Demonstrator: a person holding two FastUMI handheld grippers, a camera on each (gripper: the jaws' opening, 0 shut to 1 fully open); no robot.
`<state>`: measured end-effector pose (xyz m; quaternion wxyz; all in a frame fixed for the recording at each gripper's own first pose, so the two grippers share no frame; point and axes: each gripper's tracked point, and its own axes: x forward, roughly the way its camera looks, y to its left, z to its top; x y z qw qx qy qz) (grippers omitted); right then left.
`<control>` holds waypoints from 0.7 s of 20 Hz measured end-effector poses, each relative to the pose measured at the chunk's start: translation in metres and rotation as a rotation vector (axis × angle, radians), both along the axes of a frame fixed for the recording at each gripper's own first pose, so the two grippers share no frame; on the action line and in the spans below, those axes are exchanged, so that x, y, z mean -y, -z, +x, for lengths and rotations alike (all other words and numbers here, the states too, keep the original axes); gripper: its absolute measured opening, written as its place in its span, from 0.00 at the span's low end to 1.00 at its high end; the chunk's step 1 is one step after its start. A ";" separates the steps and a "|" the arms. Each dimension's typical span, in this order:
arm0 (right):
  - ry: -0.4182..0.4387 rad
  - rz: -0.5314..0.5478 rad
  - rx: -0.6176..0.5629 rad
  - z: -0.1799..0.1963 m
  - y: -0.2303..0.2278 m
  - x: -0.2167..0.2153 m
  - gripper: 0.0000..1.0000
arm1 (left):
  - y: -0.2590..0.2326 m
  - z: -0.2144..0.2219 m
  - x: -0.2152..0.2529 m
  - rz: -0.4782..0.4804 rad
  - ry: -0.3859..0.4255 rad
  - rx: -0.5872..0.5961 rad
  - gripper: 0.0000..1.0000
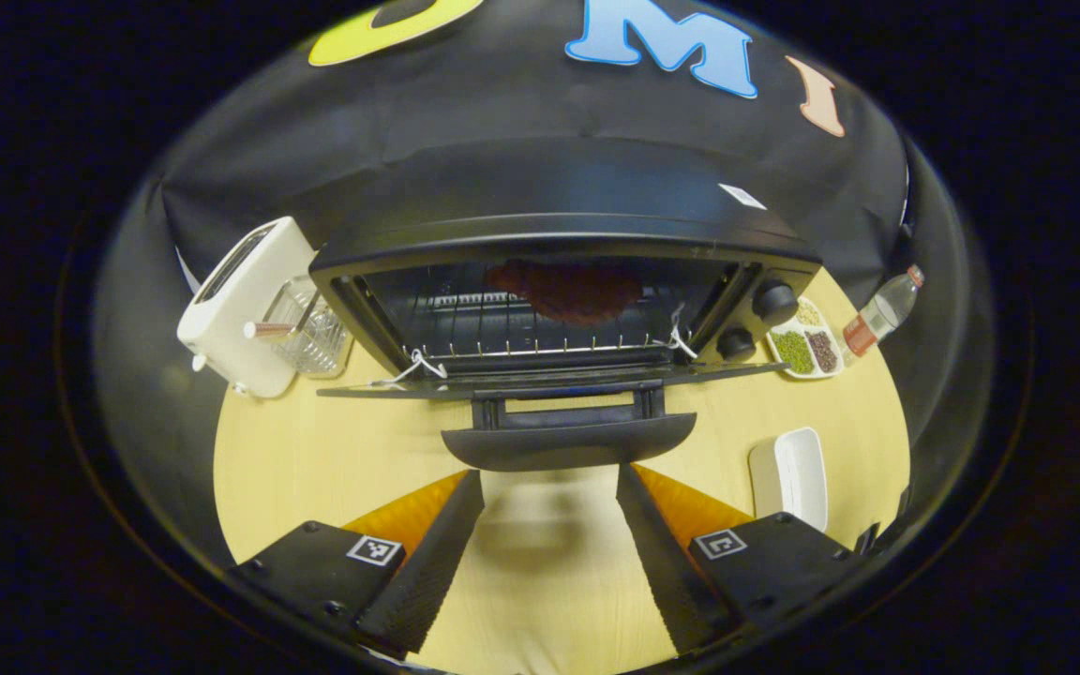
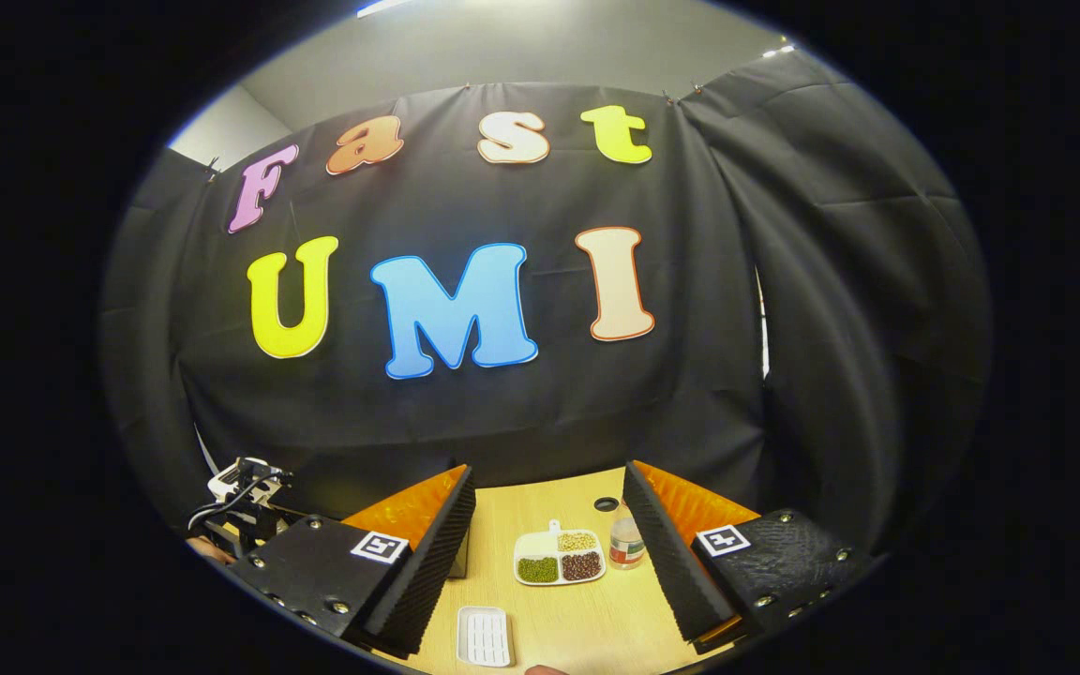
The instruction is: Open the electric oven with the left hand, put the food in, and close the electric oven.
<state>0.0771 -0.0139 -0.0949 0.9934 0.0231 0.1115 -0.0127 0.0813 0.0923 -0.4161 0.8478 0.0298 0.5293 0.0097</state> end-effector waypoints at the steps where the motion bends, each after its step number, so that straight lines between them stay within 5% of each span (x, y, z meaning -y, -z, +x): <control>1: 0.003 0.001 -0.002 0.000 0.001 0.001 0.96 | -0.005 0.001 0.000 -0.002 -0.004 0.016 0.98; 8: -0.011 -0.002 -0.008 -0.002 0.002 0.005 0.96 | -0.049 0.020 0.006 -0.007 -0.001 0.146 1.00; 14: -0.066 -0.025 0.042 0.004 -0.023 0.002 0.96 | -0.176 0.033 0.050 -0.104 -0.016 0.501 0.97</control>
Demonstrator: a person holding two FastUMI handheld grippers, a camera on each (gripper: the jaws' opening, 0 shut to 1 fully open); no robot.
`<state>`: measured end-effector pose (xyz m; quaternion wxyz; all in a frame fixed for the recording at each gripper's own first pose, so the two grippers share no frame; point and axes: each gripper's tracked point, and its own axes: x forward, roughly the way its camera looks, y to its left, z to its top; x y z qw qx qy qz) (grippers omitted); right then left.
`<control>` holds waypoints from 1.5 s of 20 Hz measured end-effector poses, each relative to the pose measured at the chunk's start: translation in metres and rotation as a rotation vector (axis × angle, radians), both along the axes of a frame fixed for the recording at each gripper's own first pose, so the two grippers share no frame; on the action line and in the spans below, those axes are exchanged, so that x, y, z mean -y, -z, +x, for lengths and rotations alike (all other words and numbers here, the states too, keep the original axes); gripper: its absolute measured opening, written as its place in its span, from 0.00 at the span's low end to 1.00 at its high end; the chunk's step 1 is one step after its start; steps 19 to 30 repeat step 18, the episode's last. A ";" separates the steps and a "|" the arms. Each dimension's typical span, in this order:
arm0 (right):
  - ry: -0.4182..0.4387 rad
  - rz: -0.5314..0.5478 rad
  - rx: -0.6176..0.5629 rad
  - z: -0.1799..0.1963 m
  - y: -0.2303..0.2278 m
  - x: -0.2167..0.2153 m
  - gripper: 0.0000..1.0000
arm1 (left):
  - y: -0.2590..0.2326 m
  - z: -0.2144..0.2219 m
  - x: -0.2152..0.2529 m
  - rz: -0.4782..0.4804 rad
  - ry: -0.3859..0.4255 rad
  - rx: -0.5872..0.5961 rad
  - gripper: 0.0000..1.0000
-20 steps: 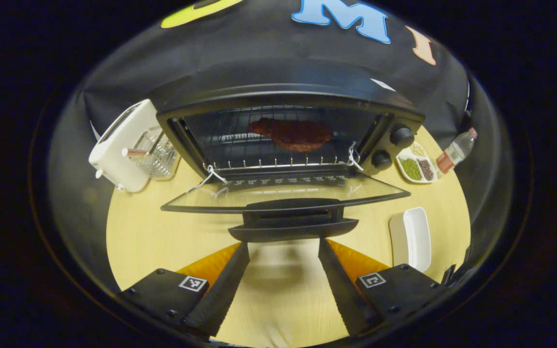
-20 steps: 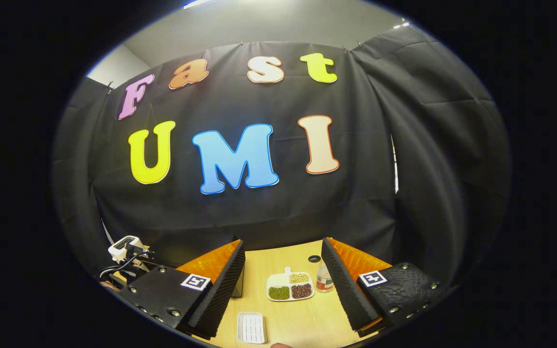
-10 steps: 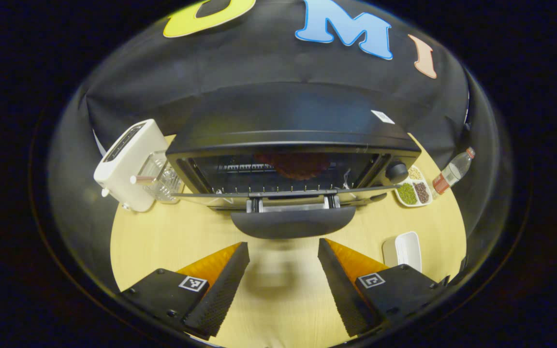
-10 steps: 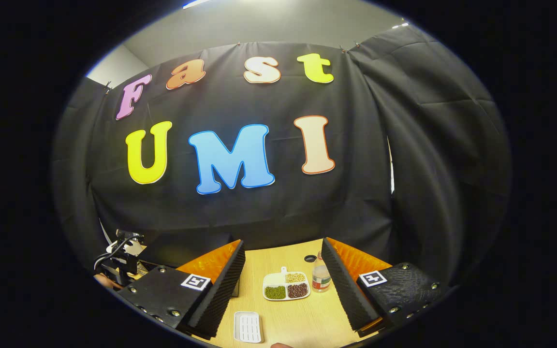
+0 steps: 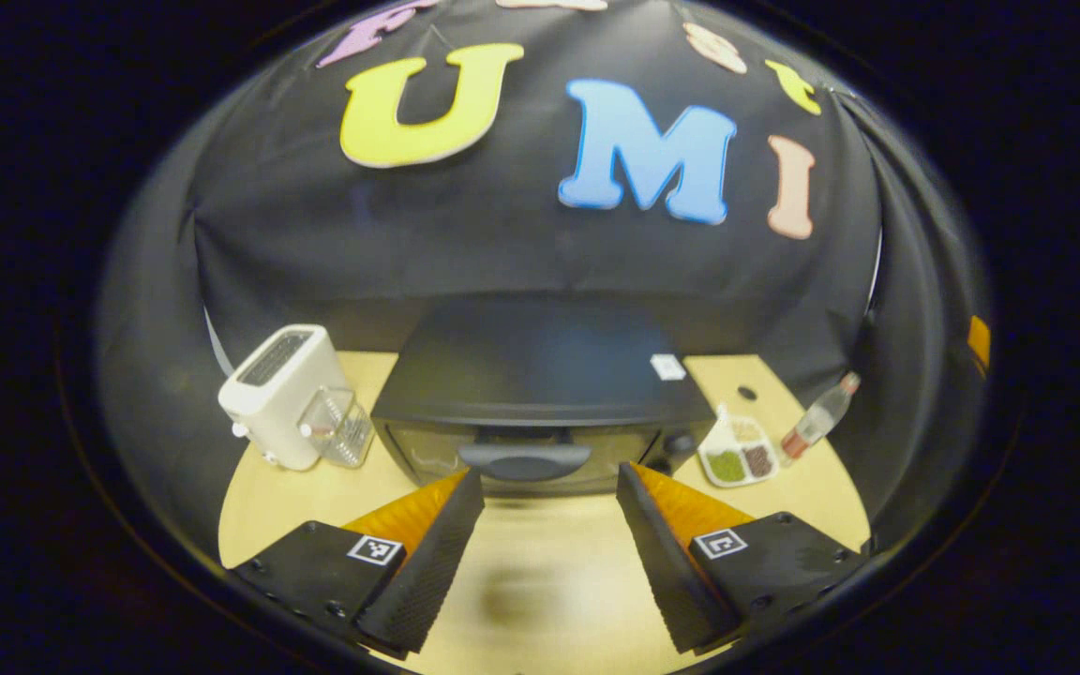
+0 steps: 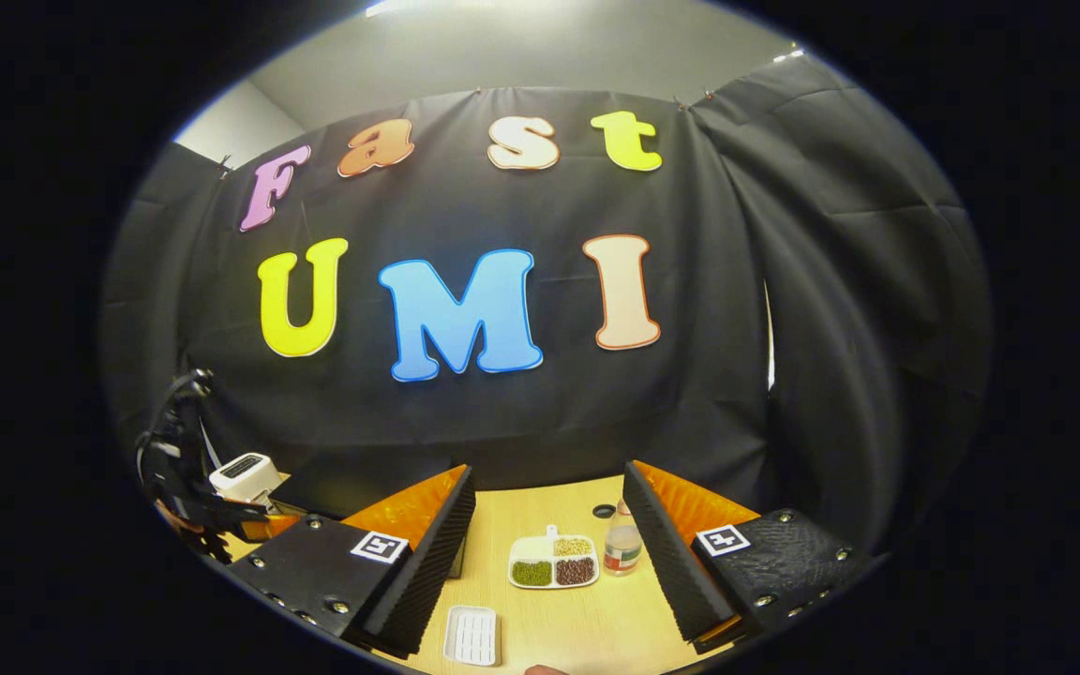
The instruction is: Open the electric oven with the left hand, put the food in, and close the electric oven.
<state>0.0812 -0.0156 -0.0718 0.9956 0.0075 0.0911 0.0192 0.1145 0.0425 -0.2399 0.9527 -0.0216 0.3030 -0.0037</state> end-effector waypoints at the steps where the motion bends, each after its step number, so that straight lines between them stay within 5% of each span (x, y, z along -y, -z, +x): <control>1: -0.007 -0.003 0.014 0.002 -0.007 0.000 0.96 | -0.032 0.000 0.009 -0.029 -0.006 0.085 0.97; 3: -0.021 -0.003 0.044 0.006 -0.024 0.000 0.96 | -0.095 -0.002 0.019 -0.050 -0.008 0.242 0.92; 5: -0.045 -0.007 0.066 0.008 -0.038 -0.004 0.96 | -0.152 -0.009 0.028 -0.030 0.020 0.367 1.00; 12: -0.139 0.017 0.125 0.000 -0.077 -0.021 0.96 | -0.248 -0.054 0.045 0.097 -0.011 0.525 1.00; 30: -0.107 0.017 0.133 -0.026 -0.088 -0.029 0.96 | -0.243 -0.079 0.043 0.038 -0.012 0.528 1.00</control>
